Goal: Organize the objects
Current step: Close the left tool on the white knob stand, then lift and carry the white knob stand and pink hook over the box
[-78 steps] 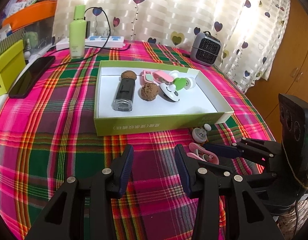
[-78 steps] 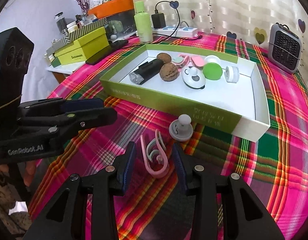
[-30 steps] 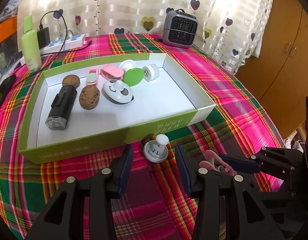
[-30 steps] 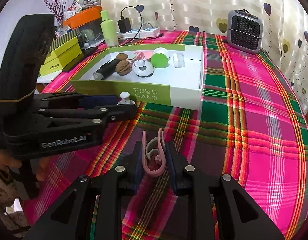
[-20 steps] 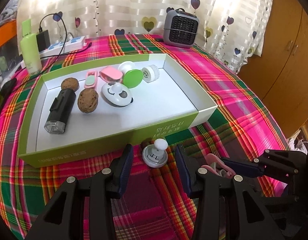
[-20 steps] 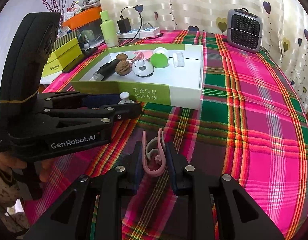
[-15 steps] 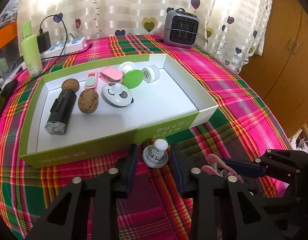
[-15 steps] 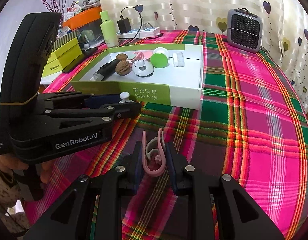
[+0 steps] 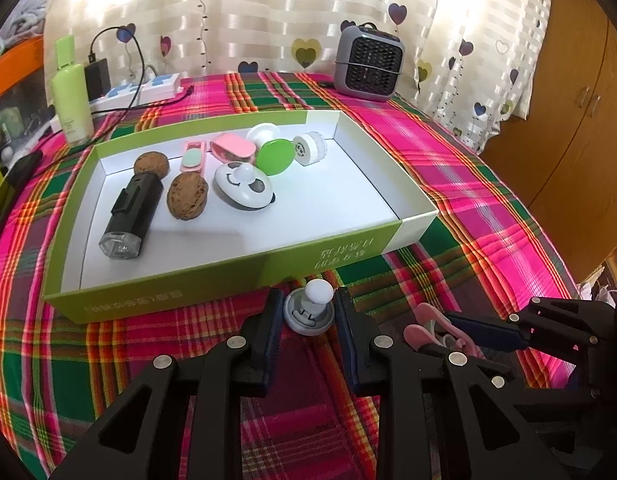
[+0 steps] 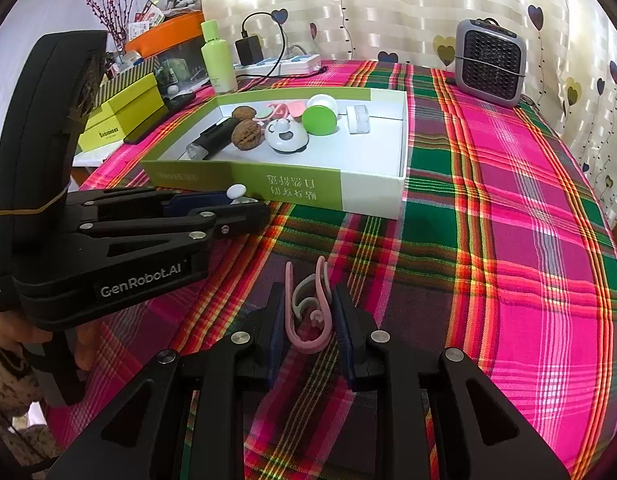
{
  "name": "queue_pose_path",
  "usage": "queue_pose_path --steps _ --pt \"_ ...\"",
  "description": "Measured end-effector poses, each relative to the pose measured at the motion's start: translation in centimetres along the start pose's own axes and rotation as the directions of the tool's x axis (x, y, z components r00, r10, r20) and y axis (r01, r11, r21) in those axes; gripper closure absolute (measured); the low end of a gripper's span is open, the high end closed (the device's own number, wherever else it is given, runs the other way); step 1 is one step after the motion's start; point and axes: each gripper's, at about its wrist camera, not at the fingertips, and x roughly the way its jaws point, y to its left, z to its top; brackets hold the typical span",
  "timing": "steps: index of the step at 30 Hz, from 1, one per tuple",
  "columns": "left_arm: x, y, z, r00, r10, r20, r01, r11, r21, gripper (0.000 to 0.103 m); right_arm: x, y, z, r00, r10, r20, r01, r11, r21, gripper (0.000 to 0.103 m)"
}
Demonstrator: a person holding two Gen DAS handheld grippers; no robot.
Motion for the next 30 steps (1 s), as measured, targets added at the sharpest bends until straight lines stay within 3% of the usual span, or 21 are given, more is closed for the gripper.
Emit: queue_pose_path --steps 30 --pt "-2.7 0.9 -1.4 0.999 0.032 0.042 -0.031 0.999 -0.023 0.079 -0.4 1.5 0.5 0.999 -0.011 0.033 0.011 1.000 0.002 0.079"
